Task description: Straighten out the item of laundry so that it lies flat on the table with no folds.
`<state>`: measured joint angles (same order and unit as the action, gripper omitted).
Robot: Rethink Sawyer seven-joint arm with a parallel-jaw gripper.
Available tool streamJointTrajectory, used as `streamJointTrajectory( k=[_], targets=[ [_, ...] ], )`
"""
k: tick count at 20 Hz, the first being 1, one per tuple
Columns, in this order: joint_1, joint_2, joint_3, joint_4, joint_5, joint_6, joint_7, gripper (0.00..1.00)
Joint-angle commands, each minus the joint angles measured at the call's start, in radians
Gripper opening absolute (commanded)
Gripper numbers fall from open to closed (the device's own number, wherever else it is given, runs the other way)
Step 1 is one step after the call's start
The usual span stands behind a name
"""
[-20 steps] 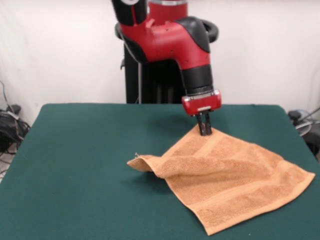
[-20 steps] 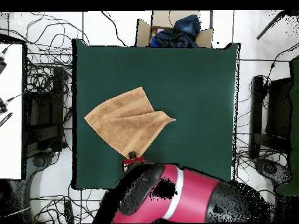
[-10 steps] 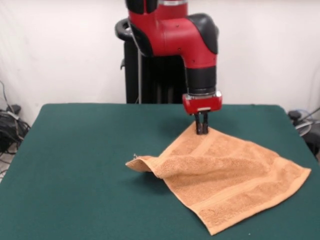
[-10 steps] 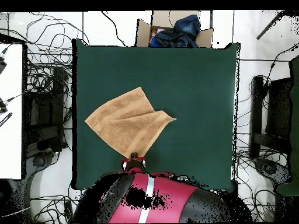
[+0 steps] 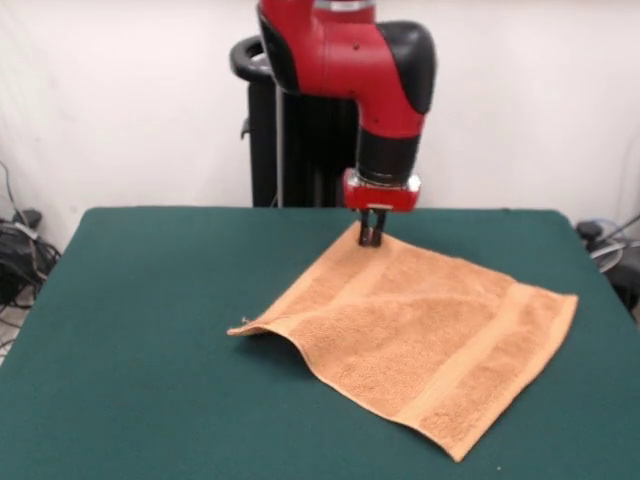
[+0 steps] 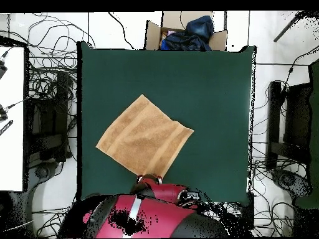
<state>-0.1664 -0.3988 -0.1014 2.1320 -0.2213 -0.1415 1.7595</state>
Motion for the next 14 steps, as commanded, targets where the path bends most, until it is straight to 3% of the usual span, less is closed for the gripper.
streamJointTrajectory(
  k=[1, 14],
  targets=[
    [0.031, 0.065, -0.105, -0.074, 0.104, 0.290, 0.125, 0.00],
    [0.048, 0.076, -0.114, -0.089, 0.069, 0.315, 0.164, 0.00]
  ],
)
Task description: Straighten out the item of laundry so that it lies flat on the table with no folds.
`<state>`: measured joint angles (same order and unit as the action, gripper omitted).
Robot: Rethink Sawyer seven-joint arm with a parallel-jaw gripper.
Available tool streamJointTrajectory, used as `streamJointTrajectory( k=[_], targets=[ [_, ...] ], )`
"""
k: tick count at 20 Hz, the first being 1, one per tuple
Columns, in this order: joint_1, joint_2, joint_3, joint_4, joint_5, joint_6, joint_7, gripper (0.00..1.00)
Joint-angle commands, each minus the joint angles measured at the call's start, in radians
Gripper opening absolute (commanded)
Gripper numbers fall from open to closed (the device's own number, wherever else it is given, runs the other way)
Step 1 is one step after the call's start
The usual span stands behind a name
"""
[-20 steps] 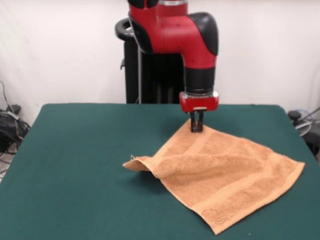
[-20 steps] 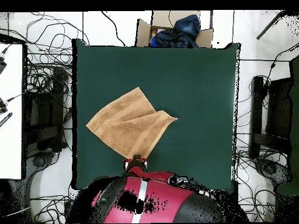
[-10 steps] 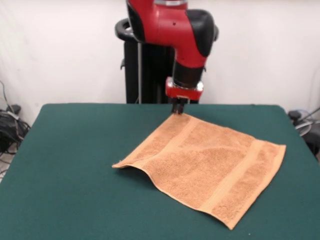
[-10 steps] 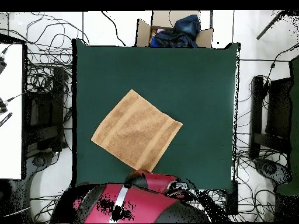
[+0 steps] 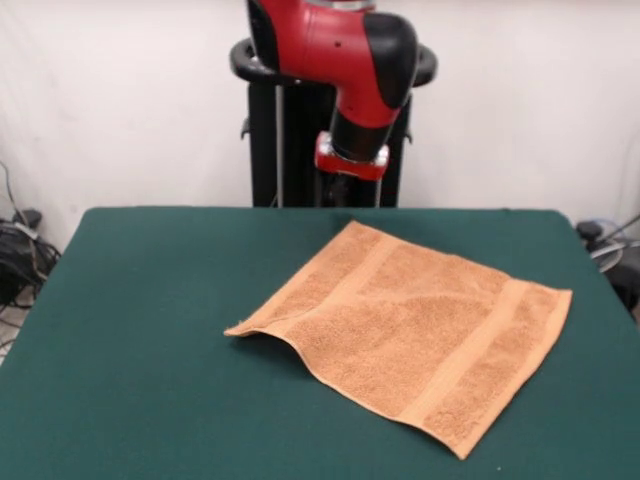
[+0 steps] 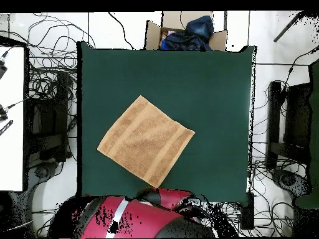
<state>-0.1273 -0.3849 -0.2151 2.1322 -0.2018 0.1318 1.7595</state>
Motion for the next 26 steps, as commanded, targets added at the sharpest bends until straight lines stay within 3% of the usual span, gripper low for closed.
streamJointTrajectory(
  k=[1, 6, 9, 15, 20, 23, 26],
  targets=[
    [-0.003, 0.057, 0.011, -0.085, 0.047, 0.033, 0.160, 0.00],
    [-0.242, -0.051, 0.269, 0.023, -0.016, -0.098, 0.111, 0.00],
    [-0.258, -0.103, 0.297, 0.041, -0.024, -0.074, 0.106, 0.00],
    [-0.175, -0.215, 0.208, 0.033, -0.014, 0.092, 0.084, 0.00],
    [-0.187, -0.289, 0.234, 0.034, -0.007, 0.155, 0.060, 0.00],
    [-0.221, -0.308, 0.278, 0.047, -0.006, 0.128, 0.061, 0.00],
    [-0.326, -0.286, 0.407, 0.095, -0.003, -0.011, 0.095, 0.00]
  ],
)
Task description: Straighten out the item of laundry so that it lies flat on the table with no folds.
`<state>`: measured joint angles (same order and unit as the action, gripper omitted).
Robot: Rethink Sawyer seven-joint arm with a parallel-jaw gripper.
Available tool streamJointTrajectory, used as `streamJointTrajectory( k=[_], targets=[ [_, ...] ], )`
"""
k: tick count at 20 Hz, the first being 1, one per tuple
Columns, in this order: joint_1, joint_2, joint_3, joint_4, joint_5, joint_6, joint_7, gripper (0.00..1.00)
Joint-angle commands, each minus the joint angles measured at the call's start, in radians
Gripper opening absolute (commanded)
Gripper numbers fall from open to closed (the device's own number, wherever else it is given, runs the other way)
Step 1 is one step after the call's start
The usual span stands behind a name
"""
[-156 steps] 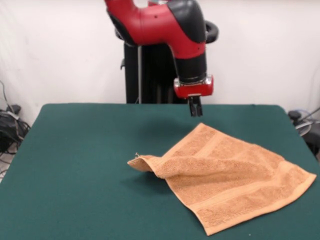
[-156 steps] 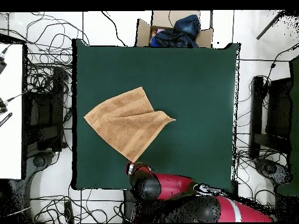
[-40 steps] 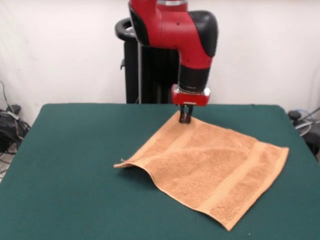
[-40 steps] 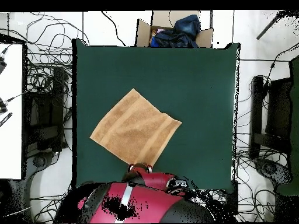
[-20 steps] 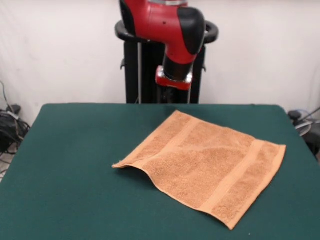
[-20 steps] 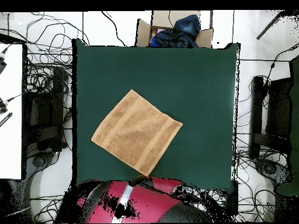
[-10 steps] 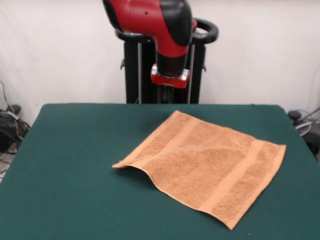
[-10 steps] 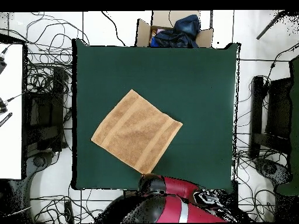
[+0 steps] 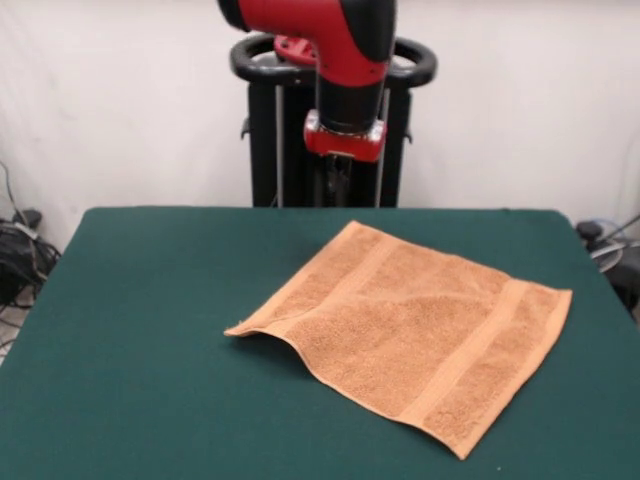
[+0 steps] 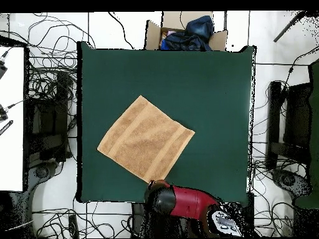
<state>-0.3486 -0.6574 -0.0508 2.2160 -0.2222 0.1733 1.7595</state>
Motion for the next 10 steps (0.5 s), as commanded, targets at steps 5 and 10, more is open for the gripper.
streamJointTrajectory(
  k=[5, 10],
  targets=[
    [-0.171, 0.029, 0.313, 0.016, -0.028, -0.183, 0.116, 0.00],
    [-0.189, 0.104, 0.315, -0.015, -0.074, -0.280, 0.124, 0.00]
  ],
)
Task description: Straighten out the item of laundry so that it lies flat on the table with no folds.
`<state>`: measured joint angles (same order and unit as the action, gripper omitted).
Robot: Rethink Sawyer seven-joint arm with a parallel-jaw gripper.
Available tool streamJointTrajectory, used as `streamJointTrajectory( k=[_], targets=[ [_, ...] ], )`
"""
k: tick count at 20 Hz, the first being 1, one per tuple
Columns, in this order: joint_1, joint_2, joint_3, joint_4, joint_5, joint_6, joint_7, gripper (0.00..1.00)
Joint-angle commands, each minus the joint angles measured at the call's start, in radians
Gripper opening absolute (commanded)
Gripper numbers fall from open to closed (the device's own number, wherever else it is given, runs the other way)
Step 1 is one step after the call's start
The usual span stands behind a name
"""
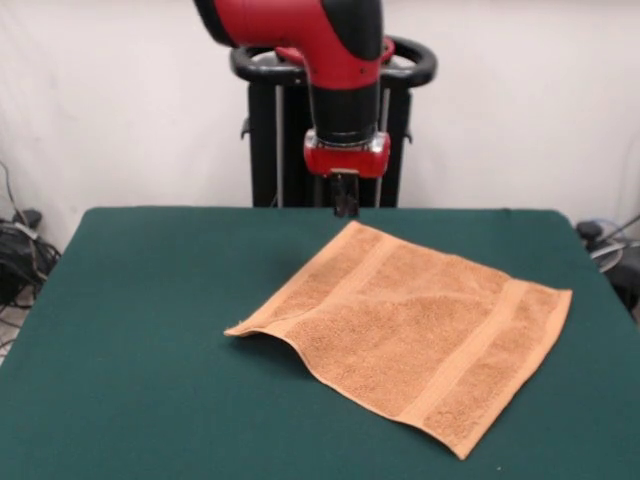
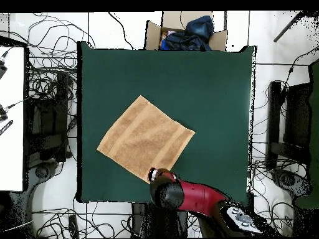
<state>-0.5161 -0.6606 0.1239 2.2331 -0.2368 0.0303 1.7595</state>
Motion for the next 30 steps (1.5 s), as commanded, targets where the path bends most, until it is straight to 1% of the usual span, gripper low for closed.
streamJointTrajectory(
  k=[1, 12, 15, 19, 23, 26, 30],
  targets=[
    [-0.024, 0.109, 0.138, -0.028, -0.067, -0.146, 0.124, 0.00],
    [-0.064, 0.130, 0.142, -0.026, -0.147, -0.221, 0.123, 0.00],
    [-0.043, 0.140, 0.118, -0.049, -0.148, -0.208, 0.122, 0.00],
    [-0.004, 0.157, 0.090, -0.085, -0.127, -0.200, 0.128, 0.00],
    [0.016, 0.207, 0.059, -0.125, -0.128, -0.220, 0.122, 0.00],
    [0.037, 0.296, 0.027, -0.182, -0.151, -0.293, 0.114, 0.00],
    [0.046, 0.347, 0.004, -0.217, -0.167, -0.328, 0.106, 0.00]
  ],
)
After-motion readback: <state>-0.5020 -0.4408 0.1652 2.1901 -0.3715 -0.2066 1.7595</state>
